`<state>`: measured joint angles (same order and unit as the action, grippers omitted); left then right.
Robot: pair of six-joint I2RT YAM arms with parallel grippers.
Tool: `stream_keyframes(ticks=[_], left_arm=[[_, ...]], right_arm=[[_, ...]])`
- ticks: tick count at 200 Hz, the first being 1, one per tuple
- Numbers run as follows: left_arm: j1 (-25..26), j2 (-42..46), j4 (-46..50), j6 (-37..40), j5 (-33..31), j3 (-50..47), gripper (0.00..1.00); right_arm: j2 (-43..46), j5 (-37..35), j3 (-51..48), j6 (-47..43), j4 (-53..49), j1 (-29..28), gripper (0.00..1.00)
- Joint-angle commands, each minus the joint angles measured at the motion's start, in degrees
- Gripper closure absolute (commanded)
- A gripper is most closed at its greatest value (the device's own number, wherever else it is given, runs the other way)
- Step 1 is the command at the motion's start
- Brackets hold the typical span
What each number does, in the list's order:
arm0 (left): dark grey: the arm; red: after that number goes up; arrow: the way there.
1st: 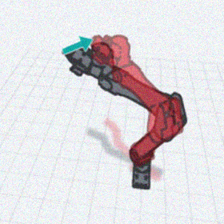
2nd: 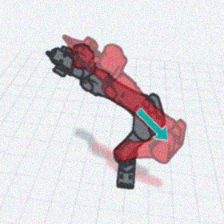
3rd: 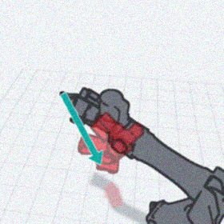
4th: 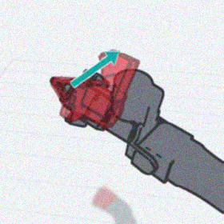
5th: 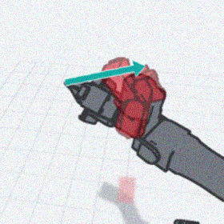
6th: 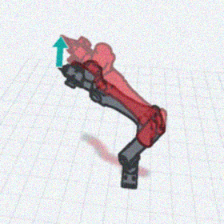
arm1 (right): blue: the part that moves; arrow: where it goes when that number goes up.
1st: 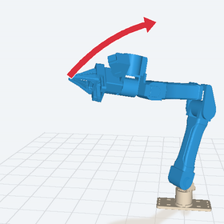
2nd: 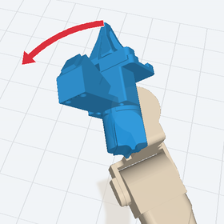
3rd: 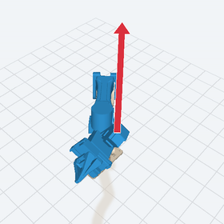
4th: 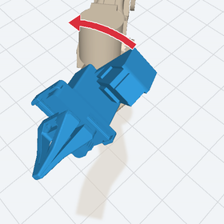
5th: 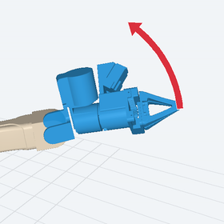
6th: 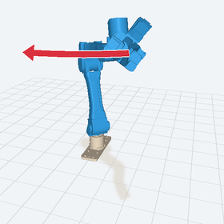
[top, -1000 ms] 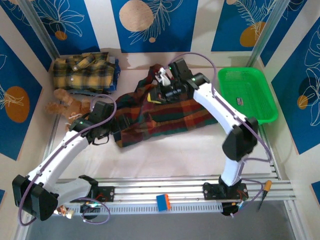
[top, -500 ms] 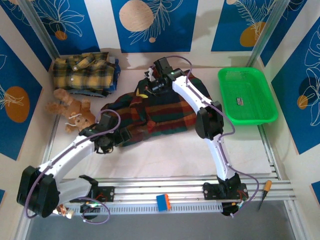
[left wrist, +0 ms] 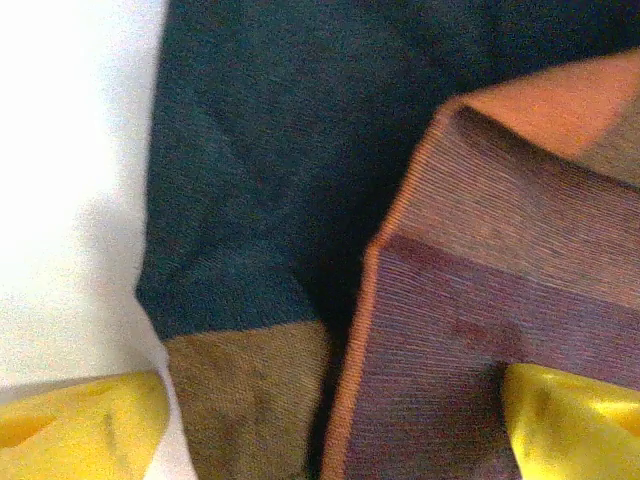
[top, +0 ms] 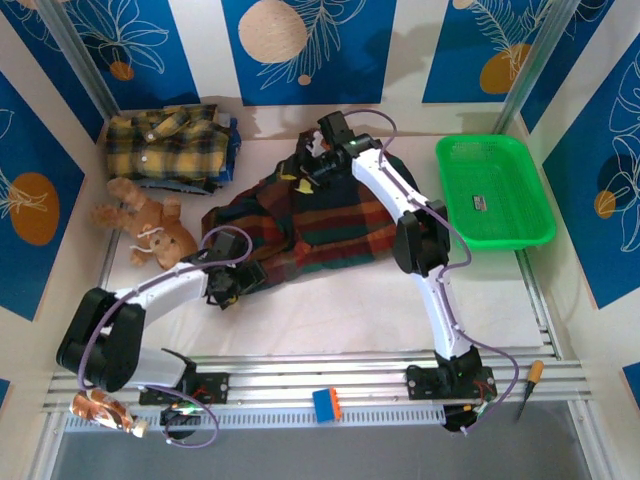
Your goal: Fold and stack the long sleeve shirts
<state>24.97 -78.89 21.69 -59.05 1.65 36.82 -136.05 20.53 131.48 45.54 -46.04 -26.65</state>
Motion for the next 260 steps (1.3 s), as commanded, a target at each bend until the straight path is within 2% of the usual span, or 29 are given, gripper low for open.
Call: stream_keyframes(ticks=[1,14,39,58,77,113,136,178,199,217,231,239,260], left_arm=[[-0.4,-3.3,-1.3,1.2,-0.6,0.1,0.23],[-0.5,-4.3,-0.2,2.2,-1.1,0.6,0.34],[-0.5,-5.7,0.0,3.7,-0.7,0.3,0.53],[-0.5,-6.4,-0.7,4.3,0.7,-0.8,0.65],[-0.4,-5.8,-0.4,4.9,0.9,-2.4,0.71],[0.0,-2.3,1.1,5.4,1.3,-6.5,0.74],[0.0,0.9,1.2,4.5,2.2,-9.6,0.76],[2.3,9.0,4.2,3.3,3.4,-13.2,0.78],[5.0,16.8,8.3,3.6,4.3,-11.2,0.76],[6.9,23.9,12.2,4.4,4.2,-7.4,0.69],[6.9,28.1,15.9,4.9,2.2,-2.9,0.54],[6.6,28.8,17.8,5.8,0.8,0.4,0.42],[3.2,22.0,18.7,9.4,3.4,9.5,0.21]], right_arm=[[10.8,-14.8,-10.1,-7.5,-10.5,3.0,0.41],[16.4,-18.6,-20.4,-9.0,-8.6,4.7,0.39],[22.4,-17.8,-37.0,-10.3,-2.5,6.3,0.41],[21.2,-19.0,-42.2,-8.7,-0.1,6.1,0.48],[18.5,-21.9,-43.9,-5.4,1.6,5.5,0.56],[14.4,-30.0,-43.1,-2.0,0.8,3.9,0.67],[13.4,-34.8,-44.2,-0.4,-2.1,3.1,0.7],[20.4,-37.0,-58.1,1.2,-2.0,0.3,0.73],[26.0,-38.2,-65.5,0.5,-0.7,-2.1,0.73],[28.5,-38.7,-68.4,0.9,-1.4,-4.1,0.72],[30.0,-39.7,-69.1,1.2,-2.5,-5.2,0.73],[31.0,-40.2,-69.3,1.0,-3.2,-5.5,0.72],[33.7,-41.1,-68.8,0.1,-4.9,-5.6,0.69]])
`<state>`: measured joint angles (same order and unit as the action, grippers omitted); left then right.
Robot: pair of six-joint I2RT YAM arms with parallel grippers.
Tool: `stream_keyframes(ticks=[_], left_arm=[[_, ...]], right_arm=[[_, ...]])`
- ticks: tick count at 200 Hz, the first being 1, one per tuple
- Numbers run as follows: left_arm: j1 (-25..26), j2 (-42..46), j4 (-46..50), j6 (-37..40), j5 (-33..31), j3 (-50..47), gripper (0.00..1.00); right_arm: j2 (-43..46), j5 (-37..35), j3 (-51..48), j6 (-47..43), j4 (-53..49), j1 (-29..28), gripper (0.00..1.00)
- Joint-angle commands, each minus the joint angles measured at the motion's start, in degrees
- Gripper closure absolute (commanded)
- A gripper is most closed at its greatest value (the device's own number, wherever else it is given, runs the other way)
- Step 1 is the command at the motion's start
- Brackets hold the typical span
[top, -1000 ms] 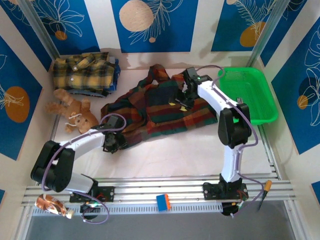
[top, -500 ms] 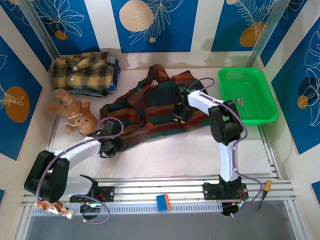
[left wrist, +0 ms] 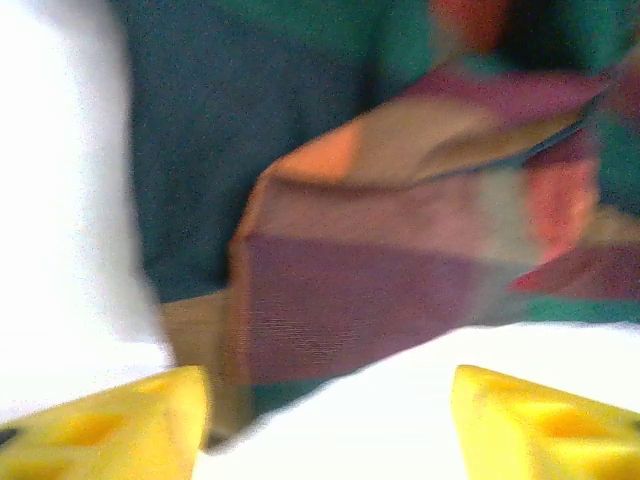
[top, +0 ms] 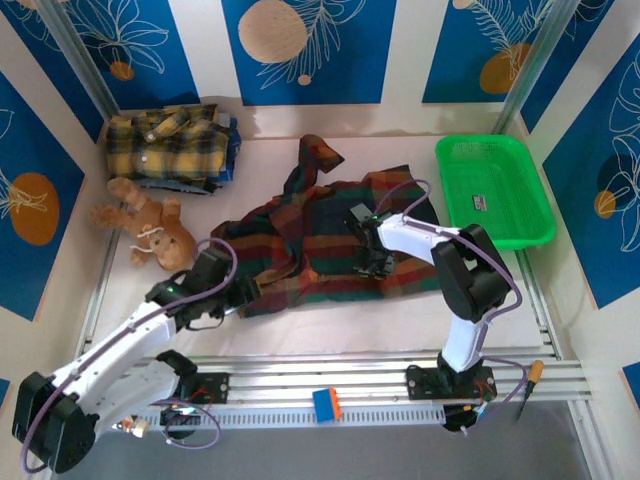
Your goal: Fold and stack the long sleeve shirts
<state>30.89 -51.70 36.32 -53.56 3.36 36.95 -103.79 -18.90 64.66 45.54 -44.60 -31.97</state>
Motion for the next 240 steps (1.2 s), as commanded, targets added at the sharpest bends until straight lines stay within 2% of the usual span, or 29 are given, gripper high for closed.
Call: stream_keyframes(ticks=[1,14,30,45,75,94,124,160,204,240], left_arm=[[-2.9,-5.8,4.0,4.1,2.0,9.8,0.2],[-5.0,-14.1,5.0,6.7,3.9,17.0,0.14],[-7.3,-22.7,4.9,8.5,4.8,24.9,0.13],[-10.1,-29.7,1.1,8.4,8.6,29.3,0.13],[-11.9,-43.6,-0.9,9.4,13.2,38.7,0.17],[-12.8,-49.2,-0.6,10.0,12.9,42.2,0.22],[-13.7,-52.3,-6.5,7.5,14.0,43.3,0.25],[-13.8,-54.8,-12.5,3.4,16.1,43.7,0.34],[-13.8,-55.7,-13.4,2.2,16.2,43.2,0.41],[-13.7,-56.5,-17.7,0.2,17.1,41.8,0.5]], right_arm=[[1.6,-1.6,-1.9,0.1,-6.4,-0.3,0.69],[3.4,-1.0,-1.5,-1.1,-6.1,-0.3,0.62],[5.0,-0.8,0.0,-2.6,-6.6,-0.4,0.56],[6.1,0.0,0.8,-4.2,-6.0,-0.7,0.51],[6.8,1.0,1.1,-5.4,-5.4,-1.4,0.49],[6.9,1.4,0.8,-4.9,-5.4,-2.0,0.48],[7.0,1.3,-0.3,-3.8,-5.1,-3.5,0.49],[6.8,1.2,-2.1,-2.6,-4.8,-3.9,0.49],[6.8,1.0,-3.6,-2.1,-4.7,-4.0,0.5],[5.9,1.0,-3.9,-1.6,-4.4,-4.1,0.5]])
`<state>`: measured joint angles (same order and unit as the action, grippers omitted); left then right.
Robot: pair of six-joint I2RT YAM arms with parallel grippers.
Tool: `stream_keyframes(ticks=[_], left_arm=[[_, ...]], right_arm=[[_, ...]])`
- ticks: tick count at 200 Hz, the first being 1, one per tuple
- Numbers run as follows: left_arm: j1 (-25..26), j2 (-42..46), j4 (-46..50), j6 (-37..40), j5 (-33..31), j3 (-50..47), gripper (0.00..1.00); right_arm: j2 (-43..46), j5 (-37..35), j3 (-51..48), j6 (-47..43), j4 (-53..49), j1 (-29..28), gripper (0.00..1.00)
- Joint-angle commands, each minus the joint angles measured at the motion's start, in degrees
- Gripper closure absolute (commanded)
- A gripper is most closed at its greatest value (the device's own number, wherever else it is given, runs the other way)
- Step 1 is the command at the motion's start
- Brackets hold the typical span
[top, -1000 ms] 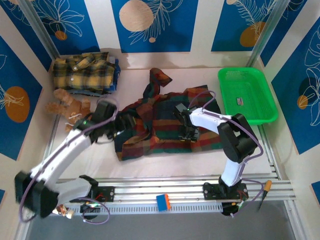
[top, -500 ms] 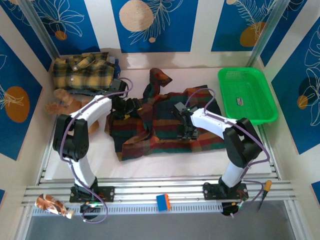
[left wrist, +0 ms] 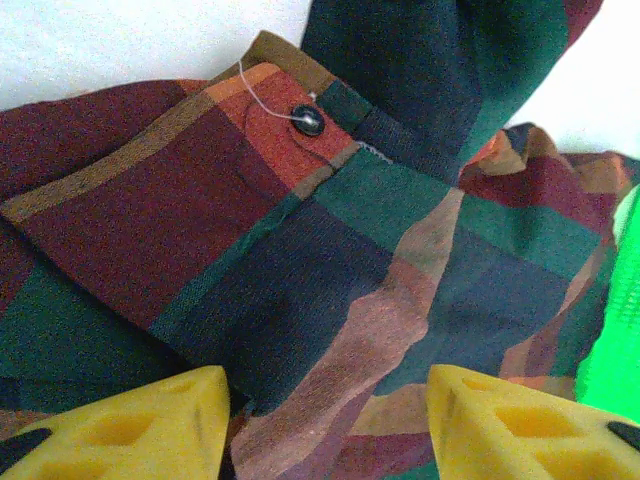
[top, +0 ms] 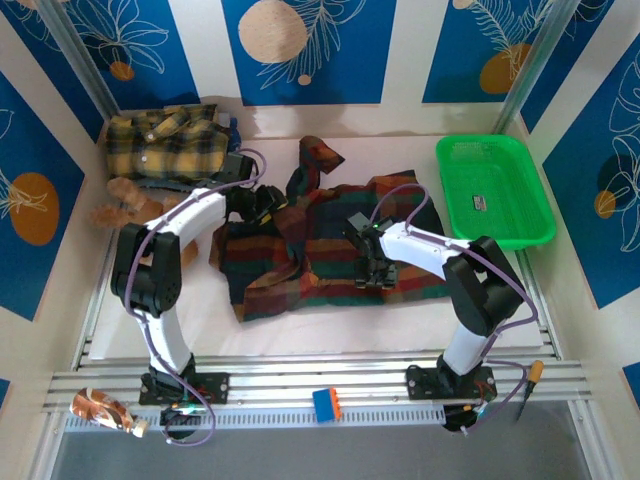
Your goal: Fold and stack the long sleeve shirts
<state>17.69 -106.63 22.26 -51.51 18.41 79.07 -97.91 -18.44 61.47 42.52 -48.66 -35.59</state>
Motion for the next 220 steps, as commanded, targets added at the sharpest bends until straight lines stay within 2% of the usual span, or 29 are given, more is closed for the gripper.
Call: stream_keyframes(ticks=[1,52,89,102,142,170,220], left_arm=[[-0.5,-1.6,-3.7,-1.8,2.1,-0.3,0.5],[-0.5,-4.4,-2.7,-0.3,2.4,1.1,0.71],[-1.1,-7.1,1.6,5.9,1.7,7.7,0.95],[-1.7,-7.8,2.8,8.1,1.2,10.4,1.0],[-3.7,-9.7,7.4,16.0,0.1,20.1,1.0],[-4.3,-11.5,10.0,23.0,1.5,25.6,1.0],[-4.4,-11.3,10.0,30.0,5.0,25.7,1.0]], right_arm=[[0.0,0.6,-0.7,1.5,-0.3,-0.4,0.5],[-2.2,0.4,-0.7,2.4,-0.8,0.1,0.51],[-2.9,0.4,-1.2,3.1,-1.1,0.6,0.51],[-2.9,0.4,-1.3,3.2,-1.2,0.7,0.51],[-2.7,0.1,-2.1,3.5,-1.7,1.1,0.52],[-2.8,0.1,-2.2,3.4,-1.7,1.3,0.52],[-3.7,0.4,-1.9,2.8,-1.6,1.4,0.52]])
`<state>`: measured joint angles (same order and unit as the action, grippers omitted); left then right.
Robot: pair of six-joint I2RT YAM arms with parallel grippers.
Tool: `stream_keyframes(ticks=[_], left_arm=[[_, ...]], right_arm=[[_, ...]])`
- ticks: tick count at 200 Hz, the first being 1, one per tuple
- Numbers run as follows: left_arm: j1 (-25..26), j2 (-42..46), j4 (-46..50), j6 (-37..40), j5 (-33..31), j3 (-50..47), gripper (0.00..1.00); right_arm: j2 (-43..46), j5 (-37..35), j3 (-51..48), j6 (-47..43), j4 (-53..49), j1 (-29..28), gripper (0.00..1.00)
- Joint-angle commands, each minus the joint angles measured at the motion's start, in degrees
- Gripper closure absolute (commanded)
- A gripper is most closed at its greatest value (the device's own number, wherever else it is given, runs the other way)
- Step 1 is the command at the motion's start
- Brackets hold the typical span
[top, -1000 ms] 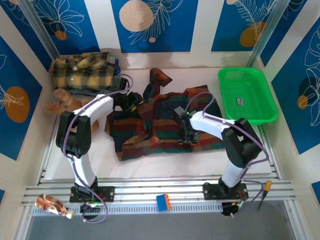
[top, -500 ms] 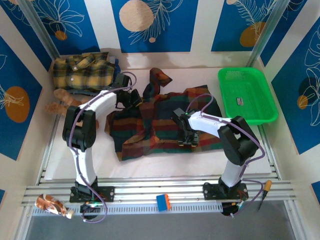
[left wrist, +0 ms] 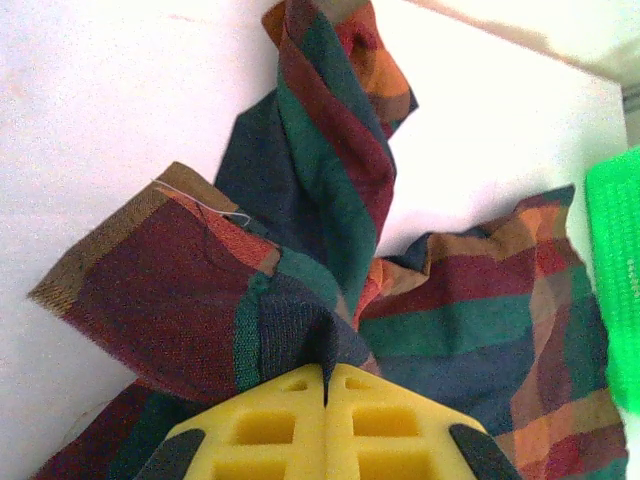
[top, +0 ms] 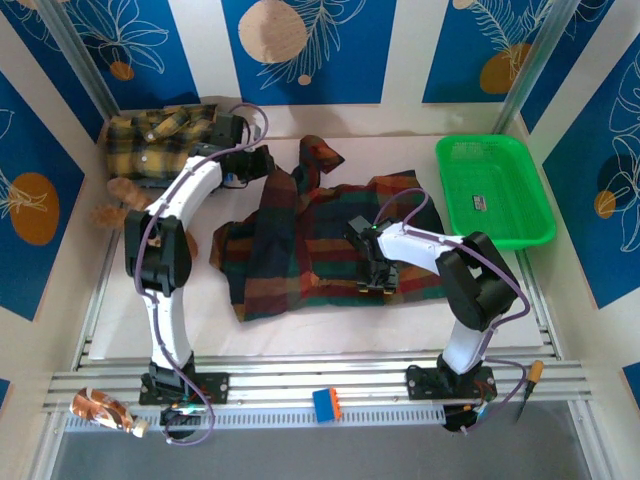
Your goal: Fold and stack the long sleeve shirts
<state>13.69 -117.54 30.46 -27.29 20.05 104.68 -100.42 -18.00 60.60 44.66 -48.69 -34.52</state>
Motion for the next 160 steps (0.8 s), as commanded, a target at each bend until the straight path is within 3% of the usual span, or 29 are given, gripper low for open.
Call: stream_keyframes(ticks=[1,33,68,89,132,139,151,160], left_arm=[[-0.4,-0.3,1.6,5.9,3.5,-0.1,1.0],[-0.2,5.4,-5.4,6.1,6.9,-7.5,1.0],[3.1,18.1,-14.2,7.6,9.6,-23.9,1.0],[9.4,25.2,-13.7,11.8,7.1,-32.2,1.0],[27.2,36.3,-17.8,8.9,0.2,-51.1,0.96],[29.9,37.0,-19.2,7.4,-0.4,-53.8,0.87],[33.6,37.6,-23.2,3.8,0.8,-58.3,0.53],[35.7,38.5,-25.3,1.4,1.0,-60.8,0.38]], right_arm=[[-1.2,0.0,-1.0,0.7,-1.6,0.3,0.52],[-0.5,0.3,-1.2,1.0,-1.6,0.8,0.52],[2.7,1.5,-1.6,1.8,-1.5,3.0,0.52],[6.0,2.5,-1.7,2.3,-1.8,5.4,0.52],[14.5,4.7,-2.1,2.5,-2.9,12.9,0.51],[15.8,5.1,-2.4,2.4,-2.8,14.2,0.51],[17.6,6.1,-2.9,2.3,-2.6,16.3,0.51],[18.7,7.0,-3.4,2.1,-2.4,17.6,0.5]])
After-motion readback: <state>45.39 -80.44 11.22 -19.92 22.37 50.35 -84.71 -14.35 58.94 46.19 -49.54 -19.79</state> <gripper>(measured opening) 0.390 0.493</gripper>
